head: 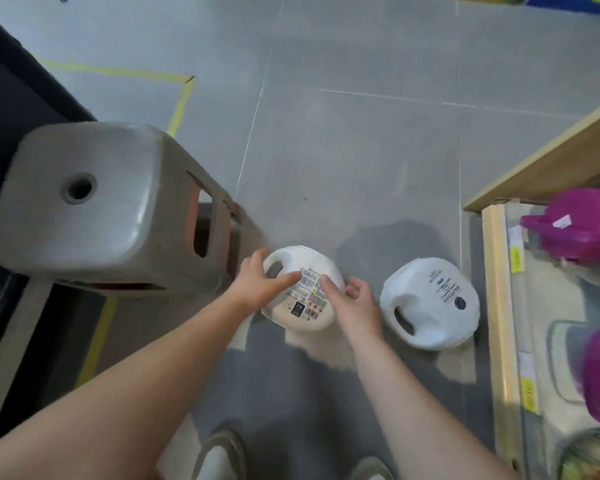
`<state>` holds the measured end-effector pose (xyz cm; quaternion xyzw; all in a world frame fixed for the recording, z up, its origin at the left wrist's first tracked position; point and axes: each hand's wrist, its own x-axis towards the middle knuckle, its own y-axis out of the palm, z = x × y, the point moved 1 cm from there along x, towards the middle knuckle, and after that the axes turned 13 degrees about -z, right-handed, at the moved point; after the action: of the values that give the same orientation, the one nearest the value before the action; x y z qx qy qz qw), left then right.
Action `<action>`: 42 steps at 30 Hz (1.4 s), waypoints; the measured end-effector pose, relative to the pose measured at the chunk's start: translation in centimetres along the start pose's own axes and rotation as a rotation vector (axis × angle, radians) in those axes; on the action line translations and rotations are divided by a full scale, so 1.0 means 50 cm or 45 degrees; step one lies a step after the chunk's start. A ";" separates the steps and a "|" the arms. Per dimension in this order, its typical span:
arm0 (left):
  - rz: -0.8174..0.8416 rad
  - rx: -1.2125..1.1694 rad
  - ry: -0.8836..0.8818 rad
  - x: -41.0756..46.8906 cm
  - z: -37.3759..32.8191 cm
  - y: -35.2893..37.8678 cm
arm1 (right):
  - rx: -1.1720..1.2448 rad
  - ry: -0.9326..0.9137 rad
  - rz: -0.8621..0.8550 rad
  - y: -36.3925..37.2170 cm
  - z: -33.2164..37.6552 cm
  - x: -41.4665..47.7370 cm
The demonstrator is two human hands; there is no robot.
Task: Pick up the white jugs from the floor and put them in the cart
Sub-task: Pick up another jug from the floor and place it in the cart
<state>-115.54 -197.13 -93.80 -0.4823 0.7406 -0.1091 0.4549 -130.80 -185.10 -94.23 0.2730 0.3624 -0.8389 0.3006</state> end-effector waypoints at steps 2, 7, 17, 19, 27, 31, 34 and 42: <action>0.028 0.036 -0.006 0.036 0.018 0.034 | 0.006 0.058 -0.005 0.029 -0.024 0.042; -0.088 0.309 -0.027 0.087 0.049 0.081 | -0.008 0.192 -0.011 0.075 -0.082 0.116; 0.120 0.186 -0.271 0.089 0.079 0.082 | 0.234 0.394 0.080 0.098 -0.142 0.115; 0.218 0.189 -0.352 0.067 0.100 0.090 | 0.173 0.374 0.087 0.091 -0.156 0.106; 0.205 -0.057 -0.239 0.021 0.060 0.075 | 0.116 0.143 -0.079 0.028 -0.136 0.061; 0.175 -0.175 -0.094 -0.055 -0.019 -0.003 | 0.157 0.001 -0.103 -0.051 -0.056 -0.037; 0.162 -0.241 -0.001 -0.143 -0.095 -0.092 | 0.184 -0.119 -0.110 -0.122 0.035 -0.141; 0.041 -0.383 0.250 -0.423 -0.384 -0.369 | 0.300 -0.427 -0.191 -0.360 0.340 -0.462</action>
<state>-116.60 -194.68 -59.87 -0.5201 0.7970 -0.0365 0.3050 -132.01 -181.13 -60.62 0.1352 0.2262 -0.9291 0.2595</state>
